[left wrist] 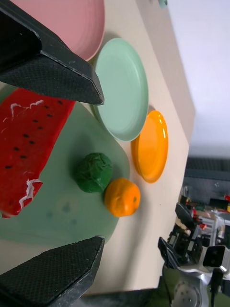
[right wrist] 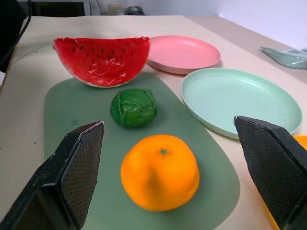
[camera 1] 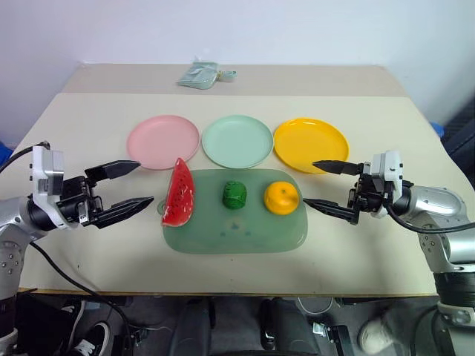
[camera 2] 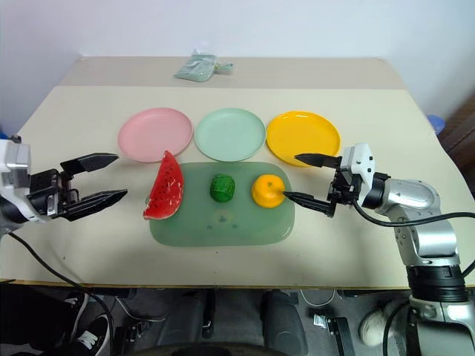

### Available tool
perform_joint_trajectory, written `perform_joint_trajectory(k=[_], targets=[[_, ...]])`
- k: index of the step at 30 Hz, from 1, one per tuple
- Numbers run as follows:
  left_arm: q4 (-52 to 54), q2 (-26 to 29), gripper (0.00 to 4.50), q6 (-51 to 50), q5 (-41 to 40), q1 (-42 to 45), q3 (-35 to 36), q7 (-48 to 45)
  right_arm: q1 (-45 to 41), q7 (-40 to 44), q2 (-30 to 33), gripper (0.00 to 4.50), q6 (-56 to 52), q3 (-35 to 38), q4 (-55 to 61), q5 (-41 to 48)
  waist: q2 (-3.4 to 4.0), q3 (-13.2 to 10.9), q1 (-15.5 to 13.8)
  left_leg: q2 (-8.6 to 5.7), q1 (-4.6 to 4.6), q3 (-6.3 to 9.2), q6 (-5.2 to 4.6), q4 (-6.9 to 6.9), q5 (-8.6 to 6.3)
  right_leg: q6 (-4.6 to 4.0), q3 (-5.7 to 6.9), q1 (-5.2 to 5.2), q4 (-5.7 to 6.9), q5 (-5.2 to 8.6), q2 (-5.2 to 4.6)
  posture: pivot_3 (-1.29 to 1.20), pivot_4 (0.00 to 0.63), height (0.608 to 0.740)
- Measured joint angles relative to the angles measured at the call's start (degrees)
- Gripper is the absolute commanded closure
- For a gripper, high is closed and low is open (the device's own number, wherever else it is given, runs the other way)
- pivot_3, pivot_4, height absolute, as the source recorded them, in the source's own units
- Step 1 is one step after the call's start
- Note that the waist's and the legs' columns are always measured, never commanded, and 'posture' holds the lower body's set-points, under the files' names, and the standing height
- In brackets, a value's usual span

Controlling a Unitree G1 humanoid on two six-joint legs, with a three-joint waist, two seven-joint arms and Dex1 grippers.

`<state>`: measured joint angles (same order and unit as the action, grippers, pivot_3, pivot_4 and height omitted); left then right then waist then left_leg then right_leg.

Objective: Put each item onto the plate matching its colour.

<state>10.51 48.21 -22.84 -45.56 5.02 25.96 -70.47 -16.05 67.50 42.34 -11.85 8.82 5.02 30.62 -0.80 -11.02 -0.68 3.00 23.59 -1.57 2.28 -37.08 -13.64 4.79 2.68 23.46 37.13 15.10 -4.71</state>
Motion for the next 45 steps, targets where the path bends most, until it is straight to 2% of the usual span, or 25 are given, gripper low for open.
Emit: perform_joint_trajectory(k=[12,21,25,30,34,40,45], targets=[[-3.4,-1.3,0.0,1.9,0.5,-0.8,0.4,-2.1,-1.9,0.1,0.4,0.07,-0.2,0.2,-0.3,0.0,0.0,0.0,0.1,0.0,0.0,0.0,0.0,0.0,0.0,0.0,0.0,0.01,0.0,0.0,0.0,0.0,0.15,0.74],[1.9,0.2,0.0,-6.8,-5.4,0.3,2.8,4.8,-7.0,0.5,-2.0,0.07,-0.2,-1.0,-3.1,0.0,0.0,0.0,0.1,0.01,0.0,0.0,0.0,0.01,0.0,0.01,-0.01,0.0,0.01,-0.01,0.0,0.0,0.15,0.74],[9.3,0.4,0.0,-15.5,-4.1,-0.4,3.0,21.2,-10.9,2.1,-4.2,0.07,0.7,-2.8,-6.6,-0.2,0.0,0.0,0.3,0.01,0.0,0.02,0.0,0.01,0.0,0.03,-0.03,0.0,0.02,-0.02,0.0,0.0,0.15,0.74],[18.6,-0.7,0.0,-27.2,-5.0,6.4,0.2,42.0,-12.1,3.1,-7.0,0.07,2.2,-5.1,-8.9,-0.8,-0.01,0.0,-0.1,-0.04,0.0,0.04,0.0,0.0,0.0,0.06,-0.05,-0.06,-0.01,-0.03,-0.04,0.0,0.15,0.74],[24.6,-6.0,0.0,-38.3,-9.7,11.2,-1.5,59.1,-12.1,4.1,-6.9,0.07,2.6,-5.3,-10.2,-1.2,-0.04,0.0,0.0,-0.03,-0.05,0.06,0.0,-0.02,0.0,0.06,-0.08,-0.07,0.05,-0.03,0.0,0.0,0.15,0.74],[26.5,-11.7,0.0,-47.4,-16.2,13.7,-2.4,74.3,-12.2,5.3,-6.8,0.07,3.3,-5.4,-12.1,-1.7,-0.04,0.0,0.2,-0.04,-0.08,0.06,0.0,-0.01,0.0,0.05,-0.1,-0.07,0.07,-0.03,0.01,0.0,0.15,0.74],[26.4,-15.9,0.0,-49.5,-19.3,13.4,-2.6,81.3,-12.1,5.3,-6.9,0.07,3.8,-5.3,-12.0,-1.9,-0.04,0.0,0.1,-0.04,-0.08,0.05,0.01,-0.02,0.01,0.05,-0.11,-0.08,0.07,-0.03,0.01,0.0,0.15,0.74]])
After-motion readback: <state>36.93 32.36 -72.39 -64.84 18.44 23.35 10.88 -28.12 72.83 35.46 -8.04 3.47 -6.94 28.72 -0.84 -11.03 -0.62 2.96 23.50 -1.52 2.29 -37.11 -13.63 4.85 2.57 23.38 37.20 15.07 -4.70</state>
